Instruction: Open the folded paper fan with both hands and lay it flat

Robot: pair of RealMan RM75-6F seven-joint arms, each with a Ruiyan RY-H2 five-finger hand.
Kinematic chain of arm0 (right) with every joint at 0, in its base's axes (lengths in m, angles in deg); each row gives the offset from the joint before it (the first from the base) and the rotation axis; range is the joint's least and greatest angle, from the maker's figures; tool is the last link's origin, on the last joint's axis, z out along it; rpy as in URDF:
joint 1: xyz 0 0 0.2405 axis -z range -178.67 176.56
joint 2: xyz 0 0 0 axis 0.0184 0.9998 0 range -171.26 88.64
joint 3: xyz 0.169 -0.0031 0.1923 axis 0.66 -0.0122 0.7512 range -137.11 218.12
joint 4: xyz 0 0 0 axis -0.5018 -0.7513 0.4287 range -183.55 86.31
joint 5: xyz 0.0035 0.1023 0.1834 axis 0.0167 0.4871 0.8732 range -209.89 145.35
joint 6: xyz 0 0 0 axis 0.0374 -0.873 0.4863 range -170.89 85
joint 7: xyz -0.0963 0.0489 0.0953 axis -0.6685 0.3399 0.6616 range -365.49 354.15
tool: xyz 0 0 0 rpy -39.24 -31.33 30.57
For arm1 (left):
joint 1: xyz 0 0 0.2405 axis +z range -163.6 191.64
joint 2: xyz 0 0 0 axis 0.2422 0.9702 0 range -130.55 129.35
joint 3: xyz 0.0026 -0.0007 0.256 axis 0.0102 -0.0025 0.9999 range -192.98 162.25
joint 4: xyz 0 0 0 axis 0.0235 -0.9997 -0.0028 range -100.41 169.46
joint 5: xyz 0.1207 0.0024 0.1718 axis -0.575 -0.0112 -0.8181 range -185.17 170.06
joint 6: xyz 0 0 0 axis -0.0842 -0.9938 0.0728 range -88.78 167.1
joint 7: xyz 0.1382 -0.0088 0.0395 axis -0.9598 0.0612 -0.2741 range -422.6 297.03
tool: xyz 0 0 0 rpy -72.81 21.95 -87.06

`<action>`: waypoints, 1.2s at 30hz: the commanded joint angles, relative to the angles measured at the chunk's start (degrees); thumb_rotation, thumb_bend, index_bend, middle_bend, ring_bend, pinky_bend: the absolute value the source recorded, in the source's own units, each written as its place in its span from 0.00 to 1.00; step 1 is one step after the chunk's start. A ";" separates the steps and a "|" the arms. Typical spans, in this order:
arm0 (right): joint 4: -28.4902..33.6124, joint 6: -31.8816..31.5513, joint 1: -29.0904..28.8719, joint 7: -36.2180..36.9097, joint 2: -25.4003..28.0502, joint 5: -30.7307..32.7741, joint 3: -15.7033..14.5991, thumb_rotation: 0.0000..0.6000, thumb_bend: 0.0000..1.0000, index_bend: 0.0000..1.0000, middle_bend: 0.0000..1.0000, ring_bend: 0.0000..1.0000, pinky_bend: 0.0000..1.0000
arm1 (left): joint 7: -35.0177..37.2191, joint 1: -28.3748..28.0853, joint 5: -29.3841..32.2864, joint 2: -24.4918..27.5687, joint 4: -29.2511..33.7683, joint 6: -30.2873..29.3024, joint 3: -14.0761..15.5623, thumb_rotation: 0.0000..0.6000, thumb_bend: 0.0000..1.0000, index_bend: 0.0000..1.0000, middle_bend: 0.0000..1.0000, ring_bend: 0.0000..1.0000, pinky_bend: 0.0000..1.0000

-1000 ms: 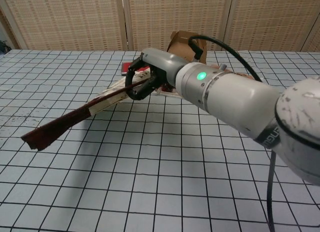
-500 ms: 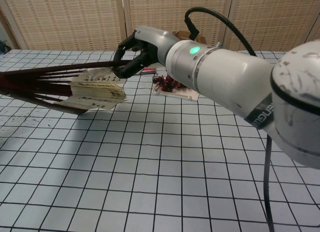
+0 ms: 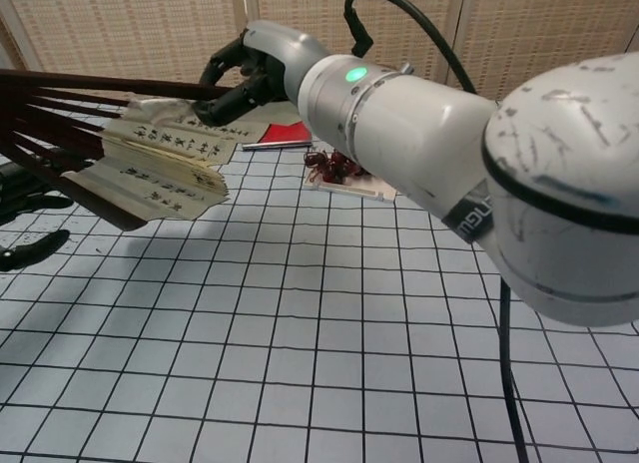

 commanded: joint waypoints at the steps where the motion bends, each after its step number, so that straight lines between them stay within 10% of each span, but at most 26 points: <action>1: 0.01 -0.72 -0.60 -0.04 -0.57 0.11 -0.07 1.00 0.51 0.72 0.10 0.00 0.00 | -4.18 -0.48 2.63 -3.27 -1.07 -1.44 -2.63 1.00 0.43 0.02 0.00 0.00 0.08; 10: 0.67 -2.10 -1.38 0.12 -0.70 -0.10 -0.55 1.00 0.51 0.72 0.10 0.00 0.00 | -7.66 0.70 6.99 -9.55 -2.84 -6.17 -6.37 1.00 0.43 0.40 0.01 0.00 0.12; 15: 1.11 -2.74 -0.91 0.57 0.45 -0.31 -0.59 1.00 0.51 0.72 0.10 0.00 0.00 | -10.35 1.75 10.45 -11.97 -4.04 -8.57 -8.72 1.00 0.46 0.64 0.19 0.02 0.15; 36: 7.78 -5.07 3.77 -0.34 11.40 -5.10 -4.05 1.00 0.51 0.72 0.10 0.00 0.01 | -12.28 2.13 12.63 -11.27 -5.45 -9.92 -12.38 1.00 0.47 0.68 0.30 0.10 0.16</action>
